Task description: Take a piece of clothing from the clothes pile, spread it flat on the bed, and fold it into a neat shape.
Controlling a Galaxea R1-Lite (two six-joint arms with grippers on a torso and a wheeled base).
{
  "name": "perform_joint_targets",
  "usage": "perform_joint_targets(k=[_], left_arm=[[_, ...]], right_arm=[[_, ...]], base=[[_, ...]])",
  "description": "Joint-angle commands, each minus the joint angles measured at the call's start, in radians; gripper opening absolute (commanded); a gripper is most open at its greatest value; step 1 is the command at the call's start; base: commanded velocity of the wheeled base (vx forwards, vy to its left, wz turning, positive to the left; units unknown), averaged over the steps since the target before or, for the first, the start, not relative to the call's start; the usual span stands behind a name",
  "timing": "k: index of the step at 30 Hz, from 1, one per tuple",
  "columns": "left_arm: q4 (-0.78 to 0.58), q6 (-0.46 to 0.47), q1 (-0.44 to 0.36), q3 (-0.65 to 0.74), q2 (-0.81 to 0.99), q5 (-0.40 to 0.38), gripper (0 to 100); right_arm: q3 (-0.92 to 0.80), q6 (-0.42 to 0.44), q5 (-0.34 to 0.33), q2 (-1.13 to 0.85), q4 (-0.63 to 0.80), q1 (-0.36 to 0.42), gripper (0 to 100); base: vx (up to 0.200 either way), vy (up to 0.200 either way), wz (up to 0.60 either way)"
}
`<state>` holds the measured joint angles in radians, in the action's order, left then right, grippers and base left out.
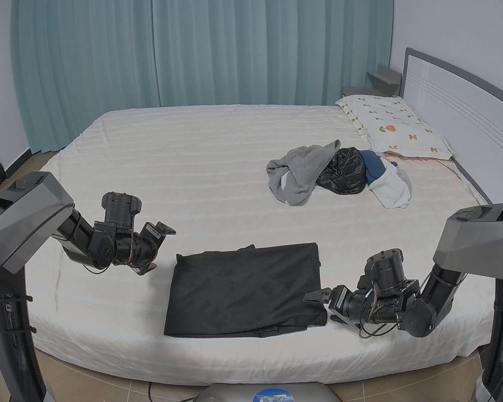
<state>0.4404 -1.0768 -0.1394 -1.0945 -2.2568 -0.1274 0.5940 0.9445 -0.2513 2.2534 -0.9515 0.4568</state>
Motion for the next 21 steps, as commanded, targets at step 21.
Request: perform_joint_targets(k=[21], left_arm=[[-0.003, 0.001, -0.005, 0.001, 0.0, 0.0, 100]], right_arm=[[-0.099, -0.062, 0.003, -0.064, 0.011, 0.002, 0]], base=[[0.0, 0.0, 0.0]])
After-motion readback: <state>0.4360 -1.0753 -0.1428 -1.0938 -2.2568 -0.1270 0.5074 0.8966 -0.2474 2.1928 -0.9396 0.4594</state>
